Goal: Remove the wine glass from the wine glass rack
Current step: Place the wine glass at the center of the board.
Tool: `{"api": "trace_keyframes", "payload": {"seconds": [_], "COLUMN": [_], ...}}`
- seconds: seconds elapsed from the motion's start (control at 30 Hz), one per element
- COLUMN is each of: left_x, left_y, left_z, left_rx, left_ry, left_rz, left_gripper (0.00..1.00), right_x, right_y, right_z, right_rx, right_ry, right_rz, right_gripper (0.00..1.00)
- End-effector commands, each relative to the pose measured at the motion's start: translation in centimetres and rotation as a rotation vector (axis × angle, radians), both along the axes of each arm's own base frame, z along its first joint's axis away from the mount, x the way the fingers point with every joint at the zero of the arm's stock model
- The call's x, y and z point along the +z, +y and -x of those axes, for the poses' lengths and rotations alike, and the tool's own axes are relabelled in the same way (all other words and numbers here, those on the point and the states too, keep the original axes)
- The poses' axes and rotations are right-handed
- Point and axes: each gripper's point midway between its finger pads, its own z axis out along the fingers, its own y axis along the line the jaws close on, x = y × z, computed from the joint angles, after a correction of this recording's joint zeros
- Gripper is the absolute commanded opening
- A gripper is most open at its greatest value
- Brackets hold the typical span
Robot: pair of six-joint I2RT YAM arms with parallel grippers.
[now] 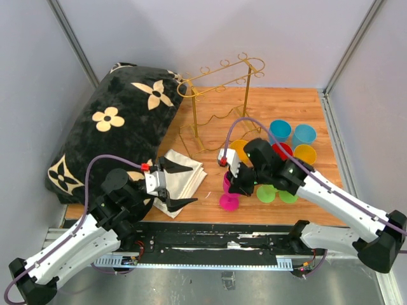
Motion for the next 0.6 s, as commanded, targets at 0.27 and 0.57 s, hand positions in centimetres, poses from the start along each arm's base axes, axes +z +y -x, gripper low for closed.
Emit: {"api": "trace_keyframes", "payload": {"seconds": [0.27, 0.57], "left_x": [3.7, 5.5], "left_y": [2.6, 4.5], "left_z": [-6.5, -8.3], "left_rx": [0.411, 0.562], "left_ry": [0.113, 0.172], "left_rz": [0.245, 0.34], "left_gripper": [1.0, 1.0], "right_x": [-2.6, -1.3], "right_y": [-2.7, -2.7], "right_z": [-4.9, -4.0], "right_rx": [-0.223, -0.16], "right_ry": [-0.345, -0.287], "right_rz": [0.086, 0.149], "right_gripper": [0.01, 0.11]}}
